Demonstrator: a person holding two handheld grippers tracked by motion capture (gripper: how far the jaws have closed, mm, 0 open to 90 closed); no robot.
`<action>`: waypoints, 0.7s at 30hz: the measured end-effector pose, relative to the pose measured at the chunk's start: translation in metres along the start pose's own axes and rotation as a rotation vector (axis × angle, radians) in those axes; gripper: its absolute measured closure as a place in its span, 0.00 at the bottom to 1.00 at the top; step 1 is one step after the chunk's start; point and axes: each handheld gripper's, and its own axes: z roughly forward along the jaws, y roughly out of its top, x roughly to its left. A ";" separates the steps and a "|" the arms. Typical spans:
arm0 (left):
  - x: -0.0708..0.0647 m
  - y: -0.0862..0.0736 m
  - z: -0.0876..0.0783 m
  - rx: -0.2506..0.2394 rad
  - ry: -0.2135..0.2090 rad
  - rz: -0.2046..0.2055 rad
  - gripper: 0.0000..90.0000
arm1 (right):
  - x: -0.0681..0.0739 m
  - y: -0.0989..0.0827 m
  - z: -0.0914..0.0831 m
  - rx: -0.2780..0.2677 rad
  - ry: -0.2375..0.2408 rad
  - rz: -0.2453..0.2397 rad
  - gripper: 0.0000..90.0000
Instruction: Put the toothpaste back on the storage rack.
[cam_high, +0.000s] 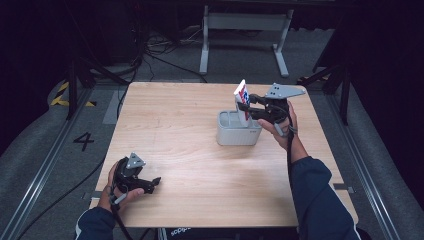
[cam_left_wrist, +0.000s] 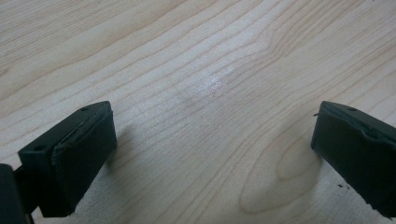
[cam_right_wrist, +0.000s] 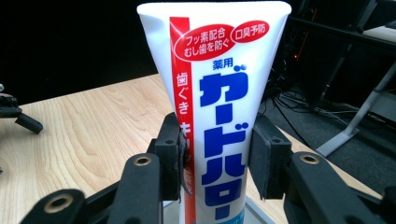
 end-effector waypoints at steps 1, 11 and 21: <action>0.000 0.000 0.000 0.000 0.000 0.000 0.01 | 0.000 -0.001 0.001 0.001 0.000 0.000 0.68; 0.000 0.000 0.000 0.000 0.000 0.000 0.01 | -0.003 -0.009 0.005 0.018 -0.010 0.007 0.68; 0.000 0.000 0.000 0.000 0.000 0.000 0.01 | -0.001 -0.022 0.011 0.052 -0.006 0.005 0.67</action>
